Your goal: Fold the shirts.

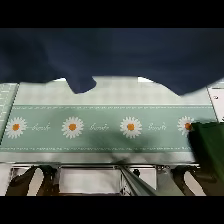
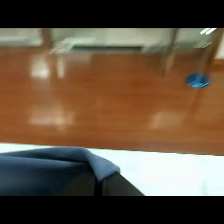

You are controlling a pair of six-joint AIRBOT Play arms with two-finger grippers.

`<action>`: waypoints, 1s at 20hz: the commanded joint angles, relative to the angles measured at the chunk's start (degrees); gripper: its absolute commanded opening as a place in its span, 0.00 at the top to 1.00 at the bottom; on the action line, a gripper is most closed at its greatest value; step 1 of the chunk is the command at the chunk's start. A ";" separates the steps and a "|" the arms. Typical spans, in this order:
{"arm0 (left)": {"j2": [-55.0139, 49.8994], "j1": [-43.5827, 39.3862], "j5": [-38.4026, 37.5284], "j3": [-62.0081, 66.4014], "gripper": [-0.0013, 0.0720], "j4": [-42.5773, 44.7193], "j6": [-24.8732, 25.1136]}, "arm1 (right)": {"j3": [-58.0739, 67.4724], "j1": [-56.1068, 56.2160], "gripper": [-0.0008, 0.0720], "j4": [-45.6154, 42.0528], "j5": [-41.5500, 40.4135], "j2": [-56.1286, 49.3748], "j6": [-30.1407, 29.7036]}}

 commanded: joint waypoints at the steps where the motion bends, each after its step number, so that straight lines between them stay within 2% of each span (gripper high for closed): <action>1: 6.88 -9.77 -4.26 1.31 0.95 21.46 -3.98 | -0.83 0.00 0.96 -5.33 3.58 7.65 0.87; 4: 7.34 -19.10 -8.87 0.13 0.95 27.34 -6.82 | -1.27 0.00 0.96 -5.22 6.60 8.37 1.44; 6: 7.13 -20.87 -10.97 -5.03 0.95 29.81 -7.63 | -5.40 0.00 0.96 -0.50 6.05 8.26 2.99; 8: 6.99 -20.35 -9.14 -14.16 0.95 30.14 -8.85 | -13.62 0.00 0.96 3.39 5.53 7.93 1.95; 12: 2.64 -20.33 5.25 -33.83 0.95 30.10 -16.37 | -33.05 0.00 0.96 3.48 -5.68 4.35 0.33; 13: 0.00 -20.44 9.22 -36.92 0.95 29.79 -16.90 | -36.35 0.00 0.96 4.00 -9.14 1.66 -0.15; 17: -16.06 -20.44 21.24 -39.45 0.95 25.55 -17.42 | -38.95 0.00 0.96 9.90 -17.33 -15.50 -4.31; 20: -27.52 -20.44 31.43 -38.36 0.95 23.06 -22.95 | -37.48 0.02 0.96 16.41 -25.07 -30.40 -6.64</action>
